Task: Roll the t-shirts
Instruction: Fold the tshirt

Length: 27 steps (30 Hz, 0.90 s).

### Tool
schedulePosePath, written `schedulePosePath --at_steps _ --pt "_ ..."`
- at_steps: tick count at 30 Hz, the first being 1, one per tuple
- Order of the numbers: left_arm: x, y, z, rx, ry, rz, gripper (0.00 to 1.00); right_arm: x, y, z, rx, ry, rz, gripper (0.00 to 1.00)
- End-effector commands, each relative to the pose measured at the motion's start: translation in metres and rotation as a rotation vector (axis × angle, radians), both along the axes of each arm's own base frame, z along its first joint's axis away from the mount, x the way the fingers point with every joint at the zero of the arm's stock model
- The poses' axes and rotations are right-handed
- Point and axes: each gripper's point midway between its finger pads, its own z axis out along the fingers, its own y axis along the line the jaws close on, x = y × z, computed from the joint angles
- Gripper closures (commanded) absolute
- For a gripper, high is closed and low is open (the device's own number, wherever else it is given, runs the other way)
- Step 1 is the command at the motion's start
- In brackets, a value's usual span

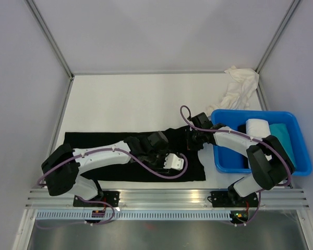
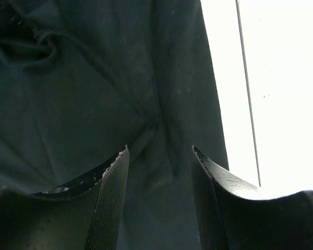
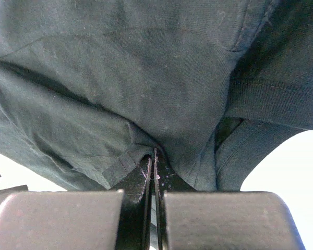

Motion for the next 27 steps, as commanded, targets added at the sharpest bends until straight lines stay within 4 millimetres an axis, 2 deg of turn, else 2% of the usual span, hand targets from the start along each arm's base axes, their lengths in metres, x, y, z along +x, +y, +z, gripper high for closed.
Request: schedulePosePath --at_steps 1,6,10,15,18,22,25,26,27 --pt "0.012 -0.02 -0.001 -0.042 -0.107 -0.028 0.44 0.006 0.002 0.004 0.027 -0.015 -0.026 1.0" --pt "0.02 -0.014 -0.022 -0.001 -0.19 -0.095 0.44 0.007 0.0 0.008 0.02 -0.026 -0.028 1.0" --pt "0.025 -0.018 -0.028 0.008 -0.191 -0.082 0.46 0.008 0.0 0.009 0.022 -0.026 -0.029 1.0" --pt "0.023 -0.012 -0.04 0.039 -0.184 -0.101 0.49 0.008 -0.001 0.009 0.016 -0.024 -0.027 1.0" --pt "0.023 -0.015 -0.041 0.04 -0.167 -0.083 0.59 0.007 -0.001 0.008 0.014 -0.024 -0.024 1.0" --pt "0.014 -0.015 -0.044 0.033 -0.127 -0.101 0.7 0.007 -0.002 0.009 0.013 -0.028 -0.025 1.0" --pt "0.014 -0.012 -0.047 0.046 -0.124 -0.099 0.84 0.007 -0.001 0.009 0.013 -0.03 -0.026 1.0" --pt "0.014 -0.012 -0.047 0.049 -0.121 -0.096 0.95 0.008 -0.001 0.01 0.015 -0.03 -0.027 1.0" --pt "0.014 -0.012 -0.046 0.045 -0.121 -0.091 0.98 0.008 -0.001 0.01 0.018 -0.03 -0.029 1.0"
